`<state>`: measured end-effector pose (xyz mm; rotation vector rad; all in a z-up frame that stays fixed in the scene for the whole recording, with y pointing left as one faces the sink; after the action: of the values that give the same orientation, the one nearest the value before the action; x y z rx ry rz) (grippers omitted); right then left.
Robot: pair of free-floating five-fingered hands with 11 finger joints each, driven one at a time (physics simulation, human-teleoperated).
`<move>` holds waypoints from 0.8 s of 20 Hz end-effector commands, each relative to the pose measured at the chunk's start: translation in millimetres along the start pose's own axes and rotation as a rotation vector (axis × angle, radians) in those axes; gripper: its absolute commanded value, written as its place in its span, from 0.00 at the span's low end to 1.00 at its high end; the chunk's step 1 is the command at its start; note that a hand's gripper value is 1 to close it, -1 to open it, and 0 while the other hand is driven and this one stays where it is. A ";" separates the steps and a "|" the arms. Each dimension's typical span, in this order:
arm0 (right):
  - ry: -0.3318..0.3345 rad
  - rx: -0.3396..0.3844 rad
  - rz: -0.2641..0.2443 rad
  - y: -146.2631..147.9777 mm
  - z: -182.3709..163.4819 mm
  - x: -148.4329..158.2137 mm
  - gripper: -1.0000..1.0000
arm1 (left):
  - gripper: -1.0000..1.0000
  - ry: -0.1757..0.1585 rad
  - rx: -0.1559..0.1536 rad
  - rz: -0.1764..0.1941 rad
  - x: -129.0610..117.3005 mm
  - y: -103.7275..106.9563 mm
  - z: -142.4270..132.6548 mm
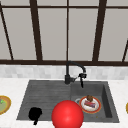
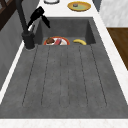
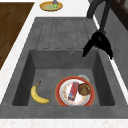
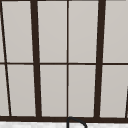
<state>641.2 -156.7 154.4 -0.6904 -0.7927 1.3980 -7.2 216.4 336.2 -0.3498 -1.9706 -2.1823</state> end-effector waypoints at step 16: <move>0.045 -0.005 -0.065 76.3 60.8 -43.7 0.00 | 0.50 0.000 0.000 0.000 0.0 0.0 0.0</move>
<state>562.1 -195.4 129.3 -0.7025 -0.7797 1.3879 -7.2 216.4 336.2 -0.3498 -1.9706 -2.1823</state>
